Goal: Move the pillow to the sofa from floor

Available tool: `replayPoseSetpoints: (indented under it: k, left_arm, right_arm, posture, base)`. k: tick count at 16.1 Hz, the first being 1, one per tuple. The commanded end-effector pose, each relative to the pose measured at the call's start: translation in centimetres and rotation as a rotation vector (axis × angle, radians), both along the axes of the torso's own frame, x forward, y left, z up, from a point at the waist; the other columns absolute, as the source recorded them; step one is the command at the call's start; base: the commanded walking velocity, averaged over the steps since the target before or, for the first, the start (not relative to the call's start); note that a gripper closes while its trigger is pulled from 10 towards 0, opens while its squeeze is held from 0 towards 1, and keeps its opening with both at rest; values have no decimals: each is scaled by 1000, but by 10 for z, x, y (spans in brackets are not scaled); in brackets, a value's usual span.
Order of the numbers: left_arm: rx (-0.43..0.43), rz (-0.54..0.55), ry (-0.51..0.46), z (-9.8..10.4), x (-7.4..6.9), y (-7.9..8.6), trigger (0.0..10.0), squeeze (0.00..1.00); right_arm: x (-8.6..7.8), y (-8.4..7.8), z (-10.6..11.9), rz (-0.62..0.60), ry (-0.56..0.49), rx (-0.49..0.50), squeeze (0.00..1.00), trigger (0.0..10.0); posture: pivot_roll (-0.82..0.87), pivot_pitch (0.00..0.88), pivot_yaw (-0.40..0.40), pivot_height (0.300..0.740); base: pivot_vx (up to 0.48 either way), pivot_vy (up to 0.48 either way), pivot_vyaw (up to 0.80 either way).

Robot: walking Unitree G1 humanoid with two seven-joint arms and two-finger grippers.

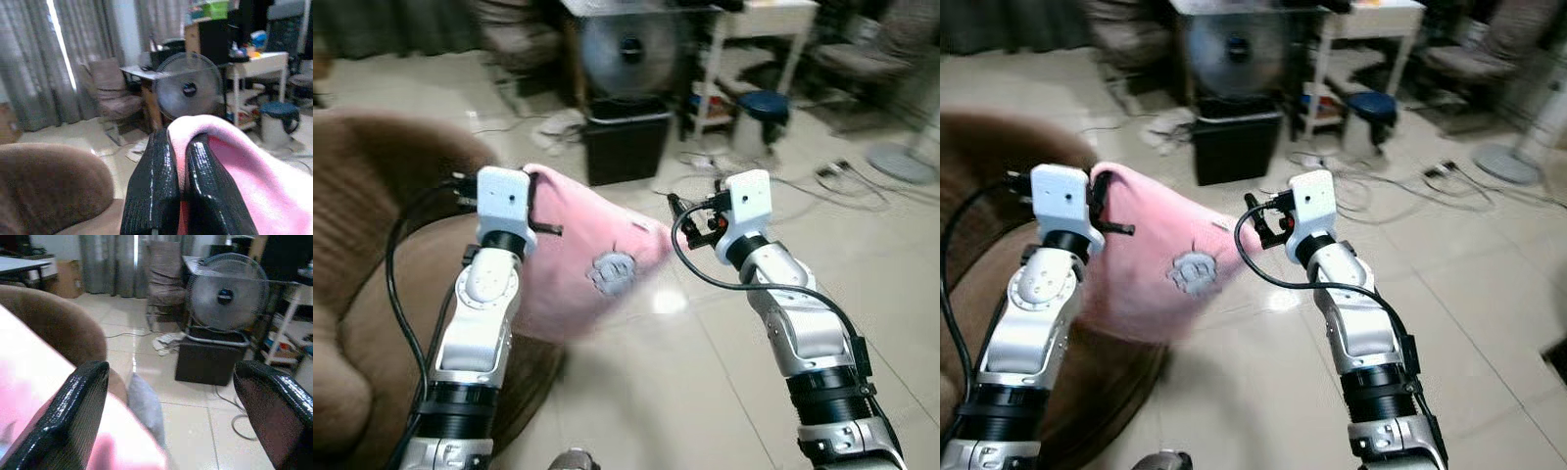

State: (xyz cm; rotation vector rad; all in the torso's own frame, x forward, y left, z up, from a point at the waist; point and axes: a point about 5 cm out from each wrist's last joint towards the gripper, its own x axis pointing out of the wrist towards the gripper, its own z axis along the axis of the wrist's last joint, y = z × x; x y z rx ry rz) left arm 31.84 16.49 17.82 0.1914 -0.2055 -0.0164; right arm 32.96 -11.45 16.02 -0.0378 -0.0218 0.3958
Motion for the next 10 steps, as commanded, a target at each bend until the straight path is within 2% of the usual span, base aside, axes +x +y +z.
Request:
replayPoseSetpoints:
  k: [1,10]
  left_arm:
    - [14,4,-64,16,-1,3,10000,0]
    - [35,-6,-63,18,-2,2,10000,0]
  right_arm:
    - [2,6,7,31,-26,11,0,10000]
    - [-3,15,1,114,-5,5,0,10000]
  posture:
    - [61,0,-20,740]
    - [68,0,-22,740]
  base:
    - [251,0,800]
    - [282,0,800]
